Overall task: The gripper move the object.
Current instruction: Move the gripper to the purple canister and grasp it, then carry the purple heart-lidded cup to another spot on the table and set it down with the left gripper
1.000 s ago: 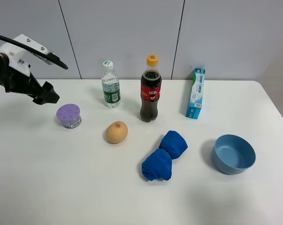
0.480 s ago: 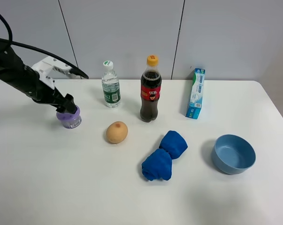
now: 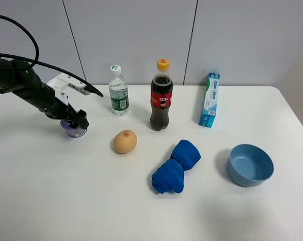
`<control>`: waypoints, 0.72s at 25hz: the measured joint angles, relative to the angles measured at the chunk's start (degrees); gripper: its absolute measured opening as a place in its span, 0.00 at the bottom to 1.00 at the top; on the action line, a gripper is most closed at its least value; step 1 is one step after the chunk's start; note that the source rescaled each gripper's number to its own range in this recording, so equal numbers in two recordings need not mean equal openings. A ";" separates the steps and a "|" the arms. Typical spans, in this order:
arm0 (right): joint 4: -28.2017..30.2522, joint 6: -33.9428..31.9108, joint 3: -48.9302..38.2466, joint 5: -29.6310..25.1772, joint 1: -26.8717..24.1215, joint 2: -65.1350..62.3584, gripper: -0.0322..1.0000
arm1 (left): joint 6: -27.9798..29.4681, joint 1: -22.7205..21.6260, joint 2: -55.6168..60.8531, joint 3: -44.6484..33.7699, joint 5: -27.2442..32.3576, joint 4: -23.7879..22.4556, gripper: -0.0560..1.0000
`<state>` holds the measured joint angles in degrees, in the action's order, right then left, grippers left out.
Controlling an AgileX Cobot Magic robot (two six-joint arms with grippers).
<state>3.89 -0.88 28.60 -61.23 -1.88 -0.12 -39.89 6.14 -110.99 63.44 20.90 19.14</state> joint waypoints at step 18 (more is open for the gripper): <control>0.00 0.00 0.00 0.00 0.00 0.00 1.00 | -0.07 0.04 -3.80 0.00 -4.31 0.02 0.09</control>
<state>3.89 -0.88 28.60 -61.23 -1.88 -0.12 -39.96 6.19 -114.79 63.44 16.59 19.16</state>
